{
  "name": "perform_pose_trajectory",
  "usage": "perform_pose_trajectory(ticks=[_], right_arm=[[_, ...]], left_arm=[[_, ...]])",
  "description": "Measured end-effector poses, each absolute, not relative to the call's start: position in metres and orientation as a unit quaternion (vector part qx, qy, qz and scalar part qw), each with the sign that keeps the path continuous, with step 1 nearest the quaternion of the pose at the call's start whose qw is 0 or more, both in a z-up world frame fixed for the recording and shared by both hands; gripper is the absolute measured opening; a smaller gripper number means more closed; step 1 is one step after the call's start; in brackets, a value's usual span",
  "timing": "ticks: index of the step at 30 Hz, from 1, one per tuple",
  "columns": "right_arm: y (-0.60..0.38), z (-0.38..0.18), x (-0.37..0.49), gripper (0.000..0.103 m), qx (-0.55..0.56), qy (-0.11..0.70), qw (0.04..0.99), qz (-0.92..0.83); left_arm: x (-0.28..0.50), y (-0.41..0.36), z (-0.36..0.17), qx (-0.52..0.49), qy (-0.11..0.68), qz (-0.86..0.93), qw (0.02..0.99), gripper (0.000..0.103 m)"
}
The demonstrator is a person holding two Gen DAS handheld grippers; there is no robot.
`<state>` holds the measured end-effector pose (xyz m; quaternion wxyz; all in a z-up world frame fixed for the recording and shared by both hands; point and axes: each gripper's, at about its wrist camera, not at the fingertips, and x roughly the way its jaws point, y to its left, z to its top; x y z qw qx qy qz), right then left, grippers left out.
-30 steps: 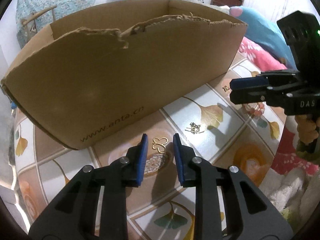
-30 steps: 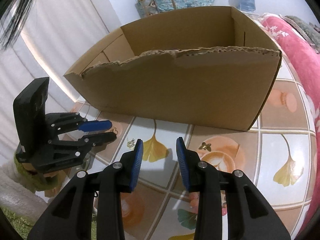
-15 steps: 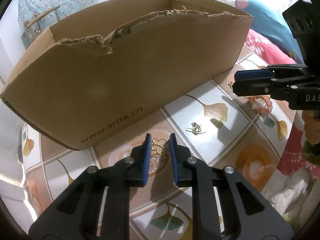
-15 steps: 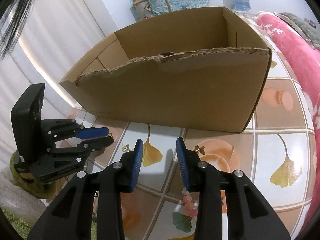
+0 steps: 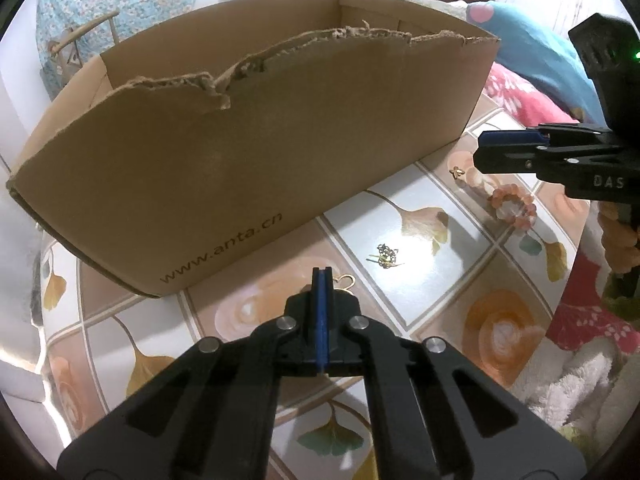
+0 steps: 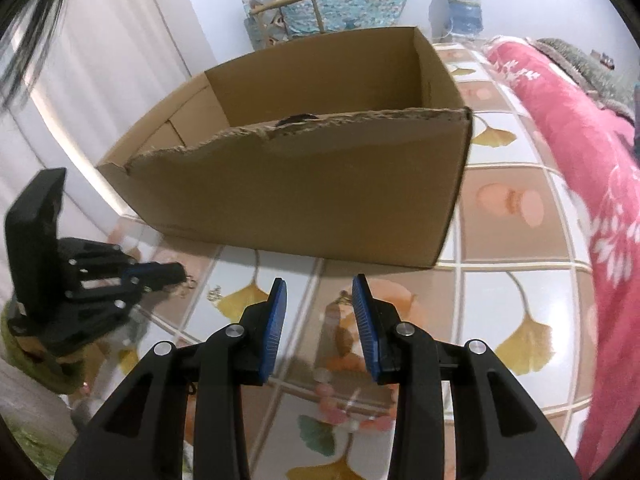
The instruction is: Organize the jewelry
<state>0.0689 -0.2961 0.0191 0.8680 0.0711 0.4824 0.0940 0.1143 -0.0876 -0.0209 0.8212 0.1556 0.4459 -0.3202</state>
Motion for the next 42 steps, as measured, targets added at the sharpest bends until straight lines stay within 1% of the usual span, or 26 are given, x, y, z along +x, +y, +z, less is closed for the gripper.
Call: perform_pose_trajectory(ticks=[11, 16, 19, 21, 24, 28, 35, 42], right_arm=[[-0.294, 0.006, 0.079, 0.034, 0.018, 0.507, 0.859, 0.071], [-0.290, 0.000, 0.083, 0.034, 0.018, 0.517, 0.854, 0.063], [-0.284, -0.002, 0.082, 0.031, 0.011, 0.517, 0.854, 0.053], [-0.279, -0.002, 0.081, 0.026, 0.010, 0.516, 0.855, 0.044], [-0.275, -0.003, 0.080, 0.023, 0.002, 0.512, 0.859, 0.026], [-0.272, -0.004, 0.077, 0.021, 0.012, 0.508, 0.861, 0.009], [-0.274, -0.005, 0.074, 0.012, 0.032, 0.506, 0.862, 0.000], [-0.281, -0.004, 0.073, 0.012, 0.038, 0.502, 0.864, 0.003]], left_arm=[[0.119, -0.076, -0.020, 0.135, 0.456, -0.320, 0.819, 0.000], [0.120, -0.069, -0.020, 0.137, 0.458, -0.317, 0.819, 0.000], [0.119, -0.068, -0.021, 0.137, 0.460, -0.317, 0.818, 0.000], [0.119, -0.068, -0.021, 0.134, 0.461, -0.318, 0.818, 0.000], [0.119, -0.070, -0.021, 0.132, 0.461, -0.320, 0.817, 0.000], [0.119, -0.071, -0.022, 0.132, 0.461, -0.321, 0.817, 0.000], [0.118, -0.071, -0.022, 0.132, 0.461, -0.319, 0.818, 0.000], [0.117, -0.069, -0.021, 0.132, 0.459, -0.318, 0.819, 0.000]])
